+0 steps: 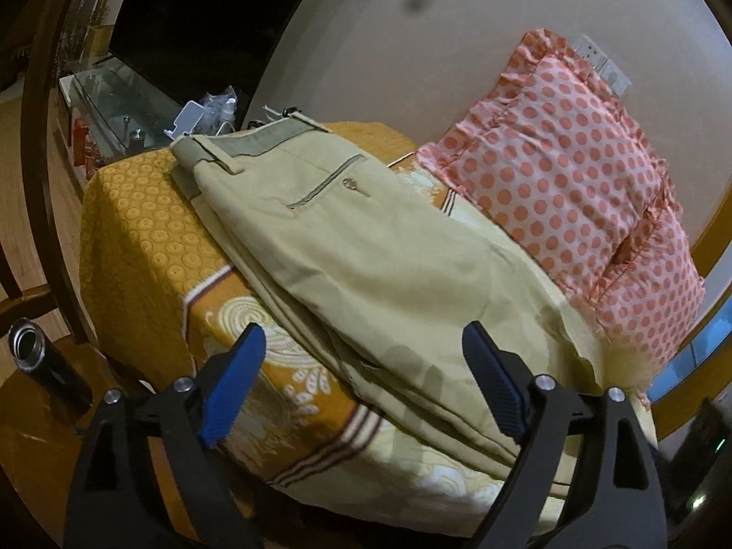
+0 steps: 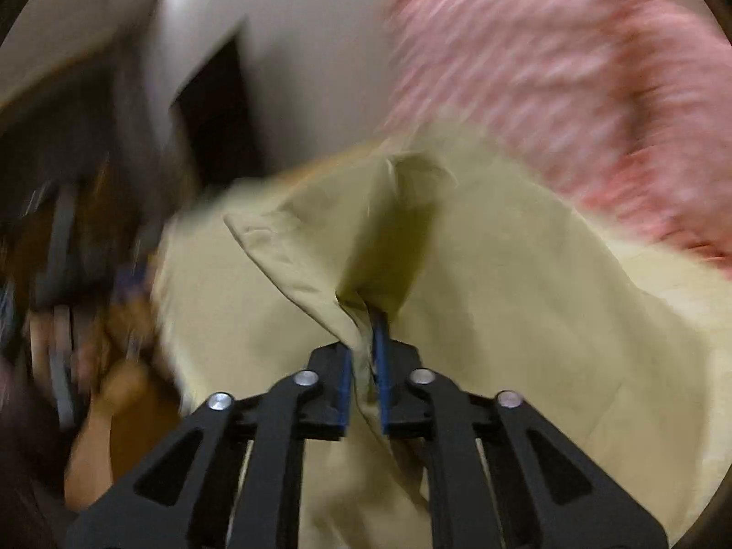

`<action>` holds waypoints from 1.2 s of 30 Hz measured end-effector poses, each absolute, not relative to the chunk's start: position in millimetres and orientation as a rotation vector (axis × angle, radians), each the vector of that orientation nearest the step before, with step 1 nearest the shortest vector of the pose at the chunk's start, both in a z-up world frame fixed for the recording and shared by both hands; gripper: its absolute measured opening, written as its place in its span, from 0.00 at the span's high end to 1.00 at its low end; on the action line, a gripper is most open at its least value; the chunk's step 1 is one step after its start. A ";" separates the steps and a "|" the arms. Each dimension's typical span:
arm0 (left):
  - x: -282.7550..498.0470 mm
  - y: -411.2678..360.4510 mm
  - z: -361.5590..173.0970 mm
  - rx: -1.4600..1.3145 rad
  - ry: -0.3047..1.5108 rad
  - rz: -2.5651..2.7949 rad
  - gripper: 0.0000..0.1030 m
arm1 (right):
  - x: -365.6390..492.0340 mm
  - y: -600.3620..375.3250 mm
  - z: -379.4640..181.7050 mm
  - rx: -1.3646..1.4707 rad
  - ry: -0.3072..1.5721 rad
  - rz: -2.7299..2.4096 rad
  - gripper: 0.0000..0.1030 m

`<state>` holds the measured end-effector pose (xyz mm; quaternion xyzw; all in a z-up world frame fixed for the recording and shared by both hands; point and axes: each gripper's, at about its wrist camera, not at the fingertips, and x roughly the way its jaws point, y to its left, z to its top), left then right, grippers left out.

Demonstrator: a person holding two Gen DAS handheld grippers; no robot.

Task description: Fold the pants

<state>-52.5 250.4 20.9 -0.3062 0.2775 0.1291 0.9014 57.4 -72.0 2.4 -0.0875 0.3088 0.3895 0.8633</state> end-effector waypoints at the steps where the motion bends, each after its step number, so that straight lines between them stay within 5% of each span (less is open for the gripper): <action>1: -51.9 252.1 20.5 -0.632 0.570 0.262 0.14 | 51.3 -67.9 -5.9 -0.203 0.653 0.826 0.56; 2: -51.1 254.7 20.3 -0.627 0.570 0.267 0.13 | 45.3 -69.1 -9.9 -0.195 0.646 0.850 0.30; 3: -49.6 256.4 20.5 -0.624 0.571 0.270 0.12 | 40.3 -72.3 -12.0 -0.181 0.644 0.877 0.16; 16: -16.1 293.9 23.8 -0.729 0.611 0.346 0.10 | 32.2 -122.4 6.5 0.081 0.588 0.897 0.15; 19: -3.3 311.6 24.9 -0.748 0.611 0.404 0.16 | 28.4 -138.5 12.6 0.123 0.549 0.891 0.15; 20: -0.5 315.2 24.7 -0.750 0.619 0.420 0.29 | 28.1 -143.0 15.2 0.134 0.532 0.885 0.15; 21: 4.1 320.7 24.2 -0.753 0.632 0.441 0.54 | 26.2 -148.9 17.4 0.145 0.518 0.877 0.15; 22: 7.7 323.6 23.4 -0.757 0.653 0.446 0.69 | 24.1 -157.6 19.1 0.161 0.501 0.864 0.14; 24: 14.5 324.8 29.0 -0.721 0.674 0.450 0.86 | 22.2 -172.2 21.4 0.191 0.475 0.840 0.14; 30: 30.1 227.8 111.5 -0.294 0.544 0.325 0.95 | 21.6 -231.3 26.4 0.310 0.430 0.705 0.13; 36: 20.5 18.8 146.3 0.095 0.436 -0.261 1.00 | 21.3 -289.5 29.6 0.497 0.394 0.609 0.11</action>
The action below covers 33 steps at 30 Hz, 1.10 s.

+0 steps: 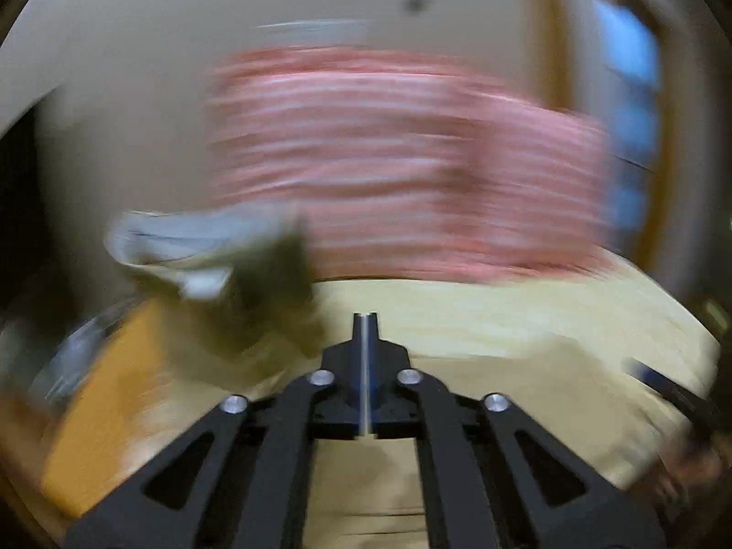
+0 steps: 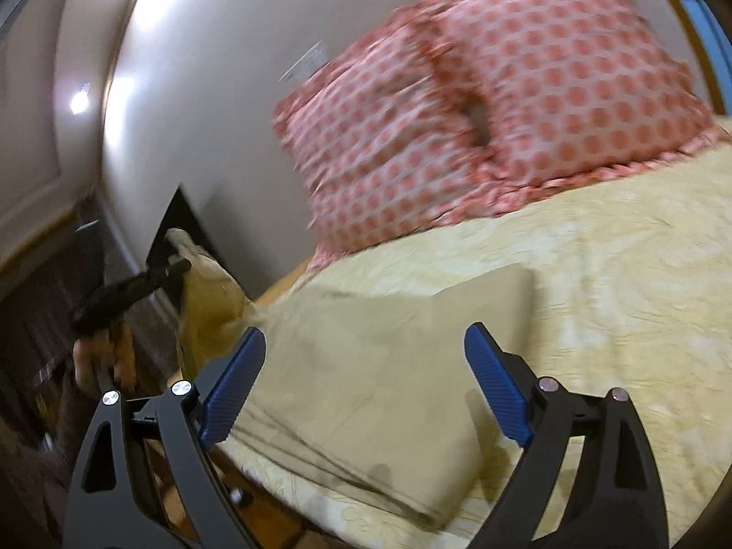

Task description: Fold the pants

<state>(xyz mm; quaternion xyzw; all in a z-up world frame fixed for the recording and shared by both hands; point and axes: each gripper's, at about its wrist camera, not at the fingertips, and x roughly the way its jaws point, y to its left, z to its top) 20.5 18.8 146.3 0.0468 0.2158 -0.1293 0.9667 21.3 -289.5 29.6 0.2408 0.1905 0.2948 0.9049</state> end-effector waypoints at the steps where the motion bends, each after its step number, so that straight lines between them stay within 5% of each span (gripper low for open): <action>1: 16.3 -10.7 138.3 0.153 0.440 -0.333 1.00 | 23.8 -298.6 28.8 0.543 0.394 0.602 0.11; 5: 7.5 -101.6 75.9 0.371 0.547 -0.516 1.00 | 29.1 -319.6 22.7 0.644 0.422 0.555 0.11; 10: 6.2 -49.4 62.5 0.214 0.605 -0.424 0.93 | 29.7 -321.0 24.2 0.620 0.435 0.572 0.11; 12: 14.3 -17.3 72.5 0.137 0.593 -0.338 0.63 | 38.1 -310.7 26.4 0.648 0.452 0.641 0.11; 15: 10.0 36.8 88.3 -0.007 0.546 -0.213 0.43 | 60.3 -270.4 33.9 0.691 0.529 0.802 0.11; 21: -14.3 92.6 93.8 -0.059 0.505 -0.042 0.34 | 128.0 -158.0 31.7 0.700 0.875 0.908 0.27; 25: -25.5 109.1 92.4 -0.058 0.500 -0.010 0.31 | 160.0 -107.4 19.9 0.607 1.018 0.817 0.28; 29: -40.9 121.4 87.9 -0.076 0.491 0.009 0.28 | 180.1 -91.8 7.6 0.597 1.055 0.655 0.44; 33: -43.4 136.0 82.1 -0.104 0.491 0.024 0.27 | 186.1 -82.7 7.3 0.634 1.023 0.596 0.45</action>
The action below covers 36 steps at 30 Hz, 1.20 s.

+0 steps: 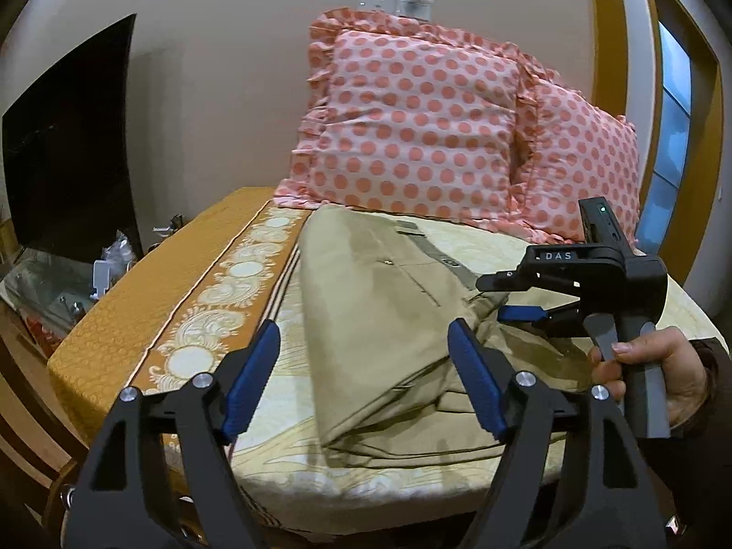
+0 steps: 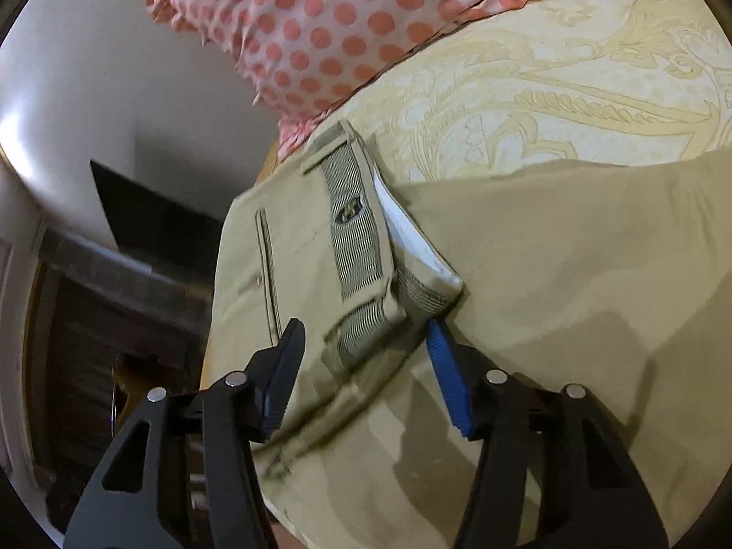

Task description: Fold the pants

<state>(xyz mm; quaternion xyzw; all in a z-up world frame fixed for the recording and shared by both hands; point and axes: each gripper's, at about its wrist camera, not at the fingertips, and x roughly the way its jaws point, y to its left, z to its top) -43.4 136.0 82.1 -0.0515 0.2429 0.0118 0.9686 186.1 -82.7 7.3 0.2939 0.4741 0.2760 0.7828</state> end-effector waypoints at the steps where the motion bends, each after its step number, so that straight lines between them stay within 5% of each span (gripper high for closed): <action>1: -42.0 138.1 81.2 -0.112 0.493 0.023 0.27 | 187.1 -79.5 5.9 0.629 1.002 0.578 0.51; 3: -41.2 140.7 79.5 -0.128 0.498 0.016 0.27 | 191.8 -75.7 -0.2 0.643 0.986 0.581 0.76; 5: -41.4 142.0 78.0 -0.136 0.501 0.009 0.27 | 193.1 -85.8 -2.8 0.750 0.944 0.638 0.82; 16: -32.2 144.2 73.8 -0.134 0.490 0.017 0.22 | 60.7 -224.6 52.3 0.702 0.526 0.526 0.87; 23: 13.6 128.0 61.2 -0.135 0.586 -0.068 0.22 | 0.9 -254.4 7.0 0.570 0.635 0.387 0.83; 25: 30.7 125.6 57.6 -0.148 0.638 -0.117 0.20 | -3.9 -262.5 20.3 0.525 0.607 0.372 0.67; 27: 50.9 123.7 52.5 -0.171 0.703 -0.174 0.16 | -1.2 -275.0 39.0 0.509 0.527 0.351 0.17; 29: 67.8 123.5 47.5 -0.190 0.750 -0.208 0.16 | 21.9 -284.6 49.9 0.473 0.532 0.351 0.17; 32: 88.0 123.0 42.8 -0.215 0.808 -0.226 0.16 | 65.1 -292.2 53.3 0.503 0.607 0.410 0.51; 36: 101.7 118.6 38.8 -0.232 0.857 -0.269 0.15 | 107.0 -276.9 51.8 0.439 0.723 0.425 0.51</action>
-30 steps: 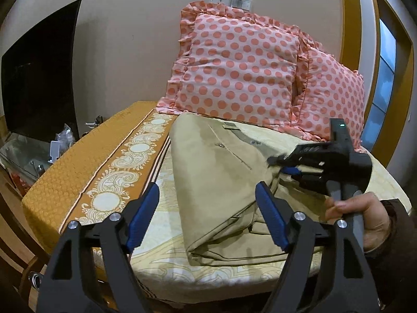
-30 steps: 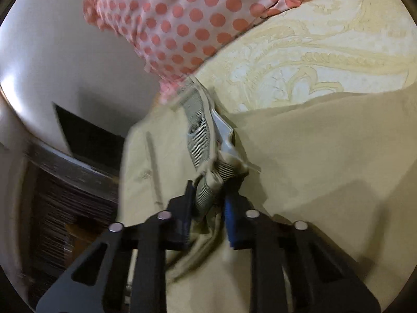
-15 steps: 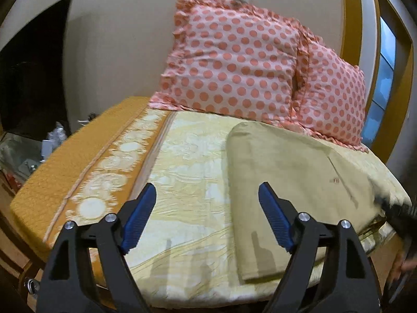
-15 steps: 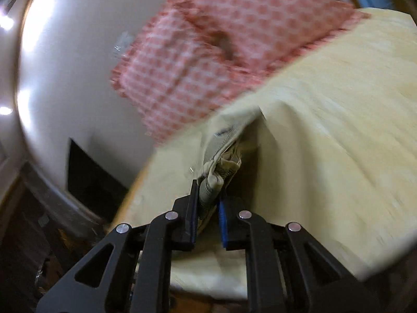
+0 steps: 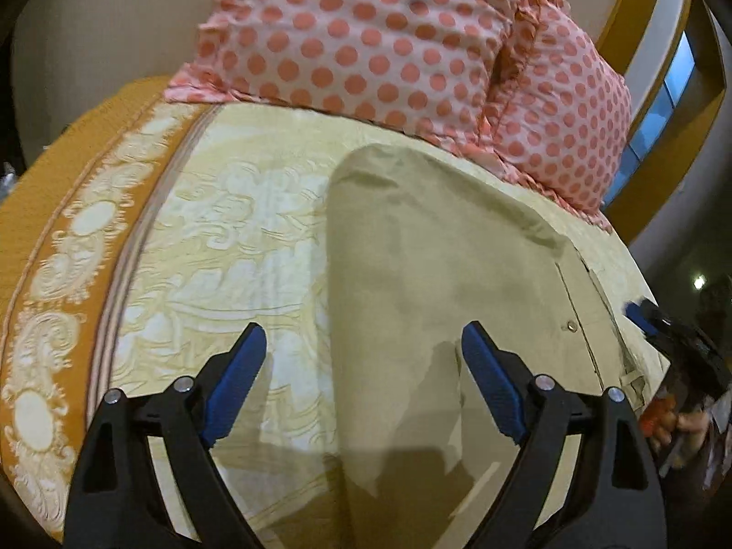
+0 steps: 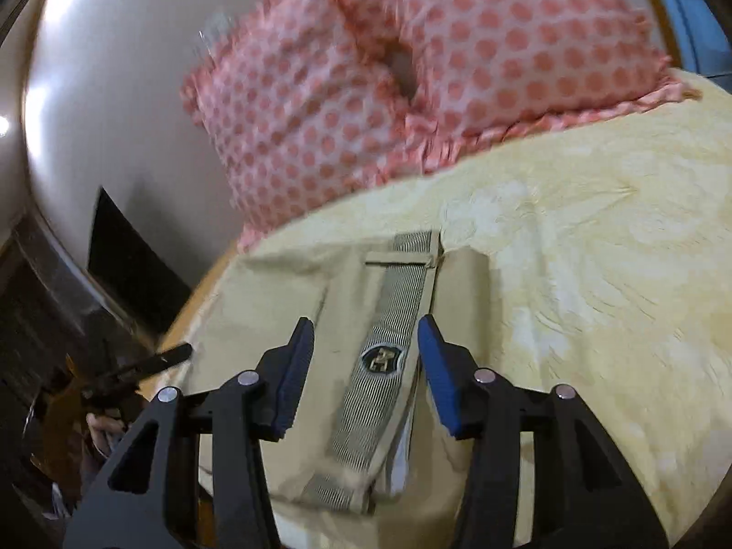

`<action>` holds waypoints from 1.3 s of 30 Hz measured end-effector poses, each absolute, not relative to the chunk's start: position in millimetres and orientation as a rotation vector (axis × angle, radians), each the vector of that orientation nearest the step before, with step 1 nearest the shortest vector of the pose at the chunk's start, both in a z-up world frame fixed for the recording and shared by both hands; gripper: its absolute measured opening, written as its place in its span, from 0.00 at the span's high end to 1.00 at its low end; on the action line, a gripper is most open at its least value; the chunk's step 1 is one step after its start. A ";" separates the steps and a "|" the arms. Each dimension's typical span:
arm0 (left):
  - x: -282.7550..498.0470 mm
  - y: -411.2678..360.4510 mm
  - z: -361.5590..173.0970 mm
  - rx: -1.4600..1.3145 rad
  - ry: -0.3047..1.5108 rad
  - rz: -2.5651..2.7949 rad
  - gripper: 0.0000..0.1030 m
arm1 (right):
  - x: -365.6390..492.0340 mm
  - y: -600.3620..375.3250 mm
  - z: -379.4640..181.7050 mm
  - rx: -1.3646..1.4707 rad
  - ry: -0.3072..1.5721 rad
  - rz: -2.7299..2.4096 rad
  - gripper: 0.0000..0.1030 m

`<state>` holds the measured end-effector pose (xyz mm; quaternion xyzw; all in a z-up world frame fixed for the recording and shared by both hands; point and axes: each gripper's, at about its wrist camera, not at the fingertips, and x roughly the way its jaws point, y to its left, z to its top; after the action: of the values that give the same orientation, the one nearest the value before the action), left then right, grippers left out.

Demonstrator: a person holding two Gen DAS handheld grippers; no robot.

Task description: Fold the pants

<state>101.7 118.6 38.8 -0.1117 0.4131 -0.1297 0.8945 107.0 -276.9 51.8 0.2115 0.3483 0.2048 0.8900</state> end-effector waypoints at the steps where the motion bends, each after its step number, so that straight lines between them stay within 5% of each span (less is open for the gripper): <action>1: 104.8 115.9 37.6 -0.219 0.866 -0.271 0.15 | 115.1 -278.4 49.9 0.434 0.741 0.375 0.51; 16: 165.0 81.4 25.3 -0.149 1.017 -0.423 0.03 | 143.7 -287.0 14.7 0.551 0.866 0.542 0.39; 17: 167.5 74.9 25.3 -0.130 1.027 -0.440 0.03 | 144.5 -283.6 15.2 0.533 0.866 0.551 0.44; 18: 168.4 71.9 25.4 -0.117 1.029 -0.436 0.05 | 146.0 -278.9 13.7 0.509 0.878 0.568 0.72; 19: 168.6 68.0 26.5 -0.092 1.022 -0.416 0.15 | 147.7 -277.5 11.8 0.511 0.884 0.583 0.79; 21: 168.0 67.5 32.1 -0.102 1.013 -0.416 0.69 | 151.6 -282.6 12.4 0.551 0.879 0.618 0.85; 22: 170.0 71.5 34.6 -0.146 1.016 -0.431 0.81 | 153.7 -286.6 14.3 0.578 0.872 0.639 0.86; 24: 175.1 76.6 38.8 -0.198 1.013 -0.452 0.90 | 160.8 -290.5 20.5 0.613 0.848 0.667 0.88; 32: 227.7 23.7 70.2 -0.068 0.881 -0.367 0.90 | 228.7 -306.1 50.0 0.575 0.737 0.561 0.89; 34: 261.5 13.8 61.1 -0.038 0.888 -0.282 0.75 | 250.9 -312.7 39.7 0.552 0.762 0.448 0.88; 36: 280.6 10.9 53.1 0.048 0.900 -0.110 0.54 | 265.7 -312.5 27.0 0.482 0.868 0.330 0.72; 39: 263.5 30.6 67.5 0.066 0.809 -0.018 0.49 | 238.4 -330.2 32.6 0.481 0.815 0.266 0.66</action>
<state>263.5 30.6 67.5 0.0323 0.3936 -0.0085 0.9187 238.4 -330.2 32.6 0.2310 0.3914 0.1279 0.8815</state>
